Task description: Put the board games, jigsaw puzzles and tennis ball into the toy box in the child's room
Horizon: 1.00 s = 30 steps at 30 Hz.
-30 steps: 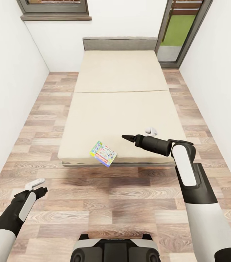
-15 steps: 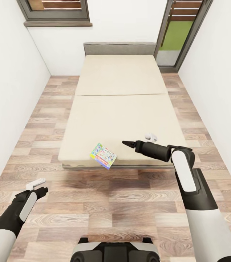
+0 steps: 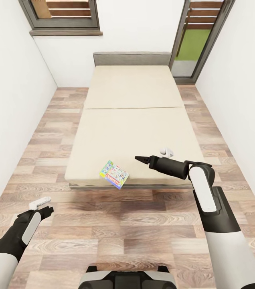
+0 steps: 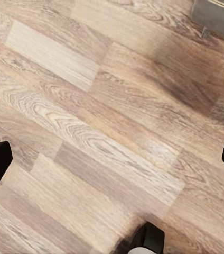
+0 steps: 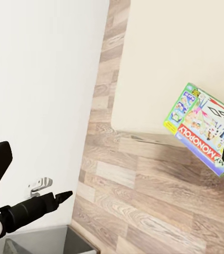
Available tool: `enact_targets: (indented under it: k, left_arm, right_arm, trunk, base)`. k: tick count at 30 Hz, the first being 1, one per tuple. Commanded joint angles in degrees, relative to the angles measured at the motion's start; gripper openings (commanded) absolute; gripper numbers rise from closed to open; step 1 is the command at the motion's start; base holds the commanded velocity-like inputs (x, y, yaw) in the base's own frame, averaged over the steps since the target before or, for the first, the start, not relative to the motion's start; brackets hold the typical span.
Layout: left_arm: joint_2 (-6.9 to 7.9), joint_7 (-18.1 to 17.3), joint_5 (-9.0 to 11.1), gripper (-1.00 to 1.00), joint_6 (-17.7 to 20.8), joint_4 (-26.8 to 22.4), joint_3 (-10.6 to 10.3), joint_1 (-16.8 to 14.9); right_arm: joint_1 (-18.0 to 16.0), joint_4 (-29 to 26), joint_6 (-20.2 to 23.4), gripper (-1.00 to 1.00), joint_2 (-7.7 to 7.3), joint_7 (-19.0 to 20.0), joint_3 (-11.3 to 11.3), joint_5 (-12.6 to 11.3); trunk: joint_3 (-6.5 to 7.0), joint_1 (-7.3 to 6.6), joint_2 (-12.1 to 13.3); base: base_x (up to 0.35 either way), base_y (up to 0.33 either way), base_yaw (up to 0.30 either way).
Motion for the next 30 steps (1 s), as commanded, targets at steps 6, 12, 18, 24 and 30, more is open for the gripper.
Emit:
enact_targets:
  k: [6, 12, 18, 24, 30]
  left_arm:
    - [0.04, 0.49, 0.59, 1.00, 0.21, -0.08, -0.05, -0.01]
    - [0.01, 0.49, 0.57, 1.00, 0.21, -0.10, -0.09, -0.01]
    - [0.01, 0.49, 0.57, 1.00, 0.21, -0.10, -0.11, -0.01]
    - [0.01, 0.48, 0.59, 1.00, 0.21, -0.10, -0.11, -0.01]
    - [0.01, 0.50, 0.62, 1.00, 0.21, -0.10, -0.10, -0.01]
  right_arm:
    - [0.72, 0.04, 0.20, 1.00, -0.14, 0.53, -0.05, 0.68]
    - [1.47, 0.07, 0.24, 1.00, -0.57, 0.56, -0.20, 0.70]
    - [2.44, 0.25, 0.25, 1.00, -0.76, 0.54, -0.24, 0.70]
    - [3.78, 0.47, 0.25, 1.00, -0.82, 0.42, -0.27, 0.77]
    - [4.45, 0.59, 0.25, 1.00, -0.87, -0.21, -0.30, 0.78]
  trunk:
    - [0.50, 0.04, -0.09]
    - [1.07, 0.04, -0.09]
    - [1.64, 0.04, -0.09]
    - [2.22, 0.04, -0.09]
    - [2.79, 0.04, -0.09]
  base:
    - [0.000, 0.000, 0.000]
    - [0.000, 0.000, 0.000]
    - [0.000, 0.000, 0.000]
    - [0.000, 0.000, 0.000]
    - [0.000, 0.000, 0.000]
